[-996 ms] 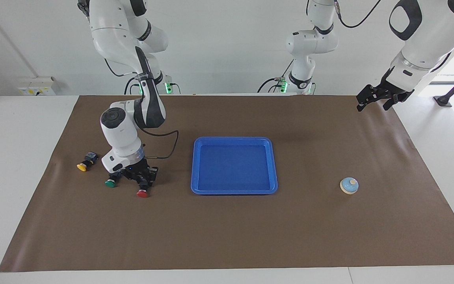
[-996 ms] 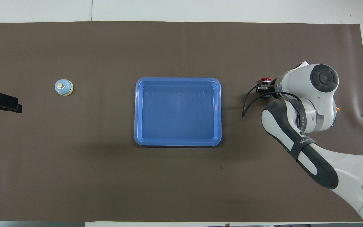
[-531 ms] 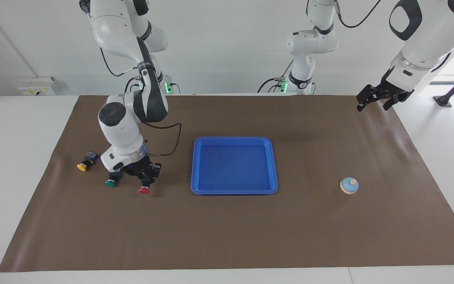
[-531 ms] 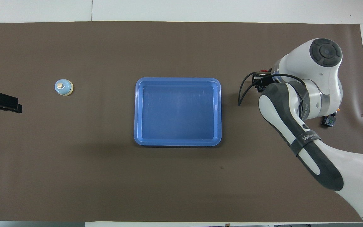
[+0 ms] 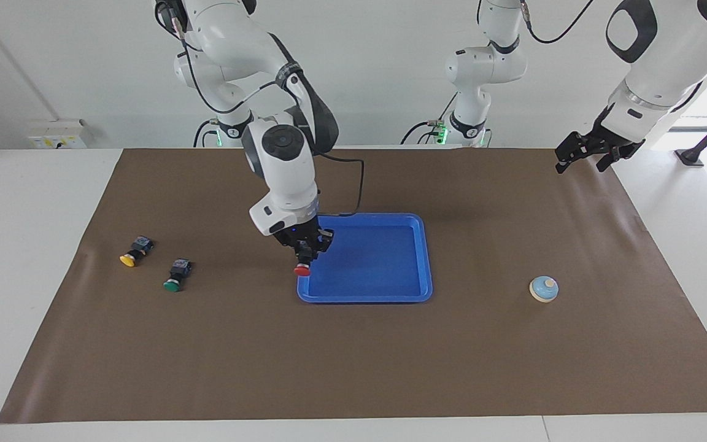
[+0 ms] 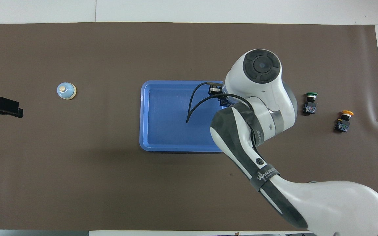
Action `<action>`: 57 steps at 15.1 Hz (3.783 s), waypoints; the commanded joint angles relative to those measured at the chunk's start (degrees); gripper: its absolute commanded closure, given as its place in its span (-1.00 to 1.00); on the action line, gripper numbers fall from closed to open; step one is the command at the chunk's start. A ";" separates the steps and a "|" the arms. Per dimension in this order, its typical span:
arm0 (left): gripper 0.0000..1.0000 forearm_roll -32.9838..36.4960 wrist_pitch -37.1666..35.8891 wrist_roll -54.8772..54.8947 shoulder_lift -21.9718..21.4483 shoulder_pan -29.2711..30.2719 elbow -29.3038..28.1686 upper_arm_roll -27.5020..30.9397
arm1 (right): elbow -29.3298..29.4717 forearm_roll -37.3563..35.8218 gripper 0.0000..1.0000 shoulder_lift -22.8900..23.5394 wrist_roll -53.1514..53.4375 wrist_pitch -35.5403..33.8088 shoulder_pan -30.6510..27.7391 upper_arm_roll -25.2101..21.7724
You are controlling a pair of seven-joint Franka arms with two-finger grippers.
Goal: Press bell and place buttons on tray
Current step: 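Carry the red button with the right gripper into the blue tray, then open the right gripper and withdraw it toward the green button, then grasp the green-capped button with the right gripper and lift it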
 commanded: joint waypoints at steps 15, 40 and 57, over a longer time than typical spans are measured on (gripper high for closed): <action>-1.00 0.35 -0.01 -0.59 -1.22 -0.06 -1.00 -0.01 | -12.56 0.05 -1.00 0.48 7.43 15.53 2.20 -0.11; -1.00 0.35 -0.01 -0.59 -1.22 -0.06 -1.00 0.07 | -19.55 -2.15 -1.00 -10.59 -36.67 7.83 -30.66 -0.72; -1.00 0.35 -0.01 -0.59 -1.22 -0.06 -1.00 0.07 | -32.24 -2.06 -0.44 -9.19 -40.82 27.56 -33.49 -0.55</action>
